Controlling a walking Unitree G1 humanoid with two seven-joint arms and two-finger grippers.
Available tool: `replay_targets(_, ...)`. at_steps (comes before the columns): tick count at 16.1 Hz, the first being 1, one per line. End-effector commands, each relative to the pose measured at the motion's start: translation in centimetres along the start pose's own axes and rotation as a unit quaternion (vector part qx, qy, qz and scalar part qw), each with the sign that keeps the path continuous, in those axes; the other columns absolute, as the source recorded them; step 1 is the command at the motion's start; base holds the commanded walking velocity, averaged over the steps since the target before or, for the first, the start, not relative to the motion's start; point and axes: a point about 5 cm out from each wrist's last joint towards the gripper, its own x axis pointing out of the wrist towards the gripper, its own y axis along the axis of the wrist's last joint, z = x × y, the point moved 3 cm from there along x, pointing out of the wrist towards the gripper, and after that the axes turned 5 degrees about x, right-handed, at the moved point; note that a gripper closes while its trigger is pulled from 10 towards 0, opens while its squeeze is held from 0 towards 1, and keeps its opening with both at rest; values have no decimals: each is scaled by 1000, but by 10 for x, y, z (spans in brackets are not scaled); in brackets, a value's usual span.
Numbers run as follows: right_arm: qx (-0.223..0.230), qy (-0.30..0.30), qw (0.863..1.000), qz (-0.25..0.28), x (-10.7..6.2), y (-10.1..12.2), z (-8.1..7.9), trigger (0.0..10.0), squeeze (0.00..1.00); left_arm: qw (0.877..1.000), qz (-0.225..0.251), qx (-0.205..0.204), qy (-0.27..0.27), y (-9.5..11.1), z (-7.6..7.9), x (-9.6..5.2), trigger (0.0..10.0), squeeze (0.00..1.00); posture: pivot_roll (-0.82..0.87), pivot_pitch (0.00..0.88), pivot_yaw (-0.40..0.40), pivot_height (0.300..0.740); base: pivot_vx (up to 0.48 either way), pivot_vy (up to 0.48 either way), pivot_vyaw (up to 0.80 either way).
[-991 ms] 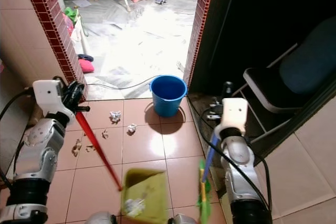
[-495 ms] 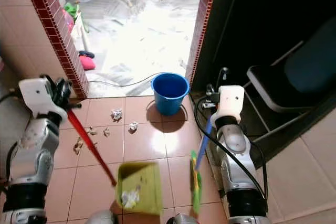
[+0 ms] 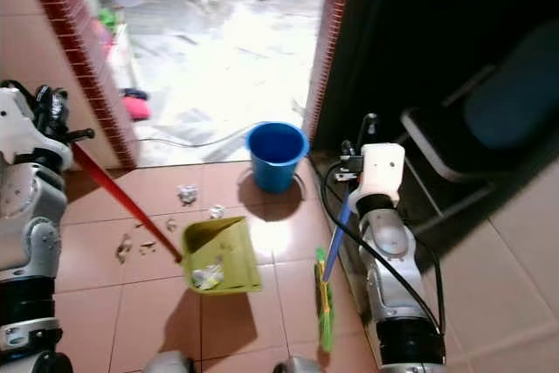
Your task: Sweep floor
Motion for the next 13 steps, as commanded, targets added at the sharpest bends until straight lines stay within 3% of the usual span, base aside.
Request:
replay_targets(1, -20, -8, 999, 28, 9, 15, 7, 10000, 0, 999, 43, -24, -9, 25, 10, 10, 10000, 0, -29, 0, -25, 740, 0, 0, -800)
replay_targets(4, -19, -13, 999, 27, 13, 17, 11, 10000, 0, 998, 58, -36, -4, 35, 11, 15, 10000, 0, -31, 0, -24, 740, 0, 0, -800)
replay_targets(8, -20, 2, 1000, 19, 9, 11, 5, 10000, 0, 995, 86, -41, 21, 56, 4, 26, 10000, 0, -32, 0, -25, 740, 0, 0, 0)
replay_targets(13, -20, 11, 1000, 21, 13, 11, 1, 10000, 0, 993, 107, -41, 17, 72, 5, 37, 10000, 0, -28, 0, -25, 740, 293, 0, 0)
